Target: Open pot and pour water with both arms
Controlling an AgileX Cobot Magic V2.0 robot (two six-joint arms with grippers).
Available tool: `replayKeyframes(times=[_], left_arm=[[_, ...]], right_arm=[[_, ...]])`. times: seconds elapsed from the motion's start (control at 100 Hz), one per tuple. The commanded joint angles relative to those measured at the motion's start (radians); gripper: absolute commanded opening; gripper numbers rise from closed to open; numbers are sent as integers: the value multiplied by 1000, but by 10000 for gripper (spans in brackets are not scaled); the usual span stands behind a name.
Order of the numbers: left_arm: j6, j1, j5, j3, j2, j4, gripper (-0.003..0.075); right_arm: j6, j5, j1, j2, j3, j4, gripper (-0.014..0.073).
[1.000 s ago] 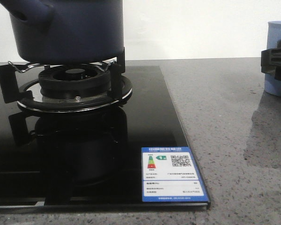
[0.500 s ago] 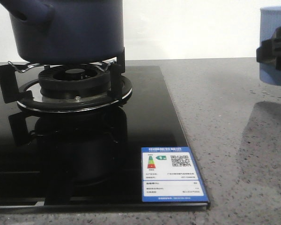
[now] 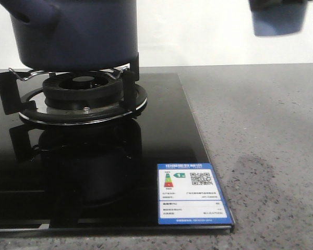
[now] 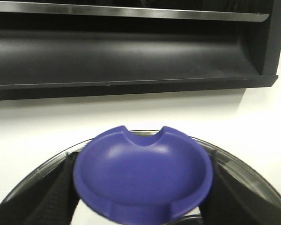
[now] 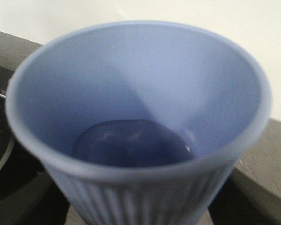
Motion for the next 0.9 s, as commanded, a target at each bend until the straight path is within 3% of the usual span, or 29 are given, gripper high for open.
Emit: replayKeyframes(times=[0.0,0.32,0.89], left_arm=[[-9,3,-99,-38,-20,3,433],[-9,3,-82,-38,-20,14,433],[-9,3,-82,-38,-20,16,433]], right_arm=[[-18,-16,27,-20,-106,-23,345],[-18,251,113,70,-379,-153,345],[-18,584,336,339,-796,-607,345]])
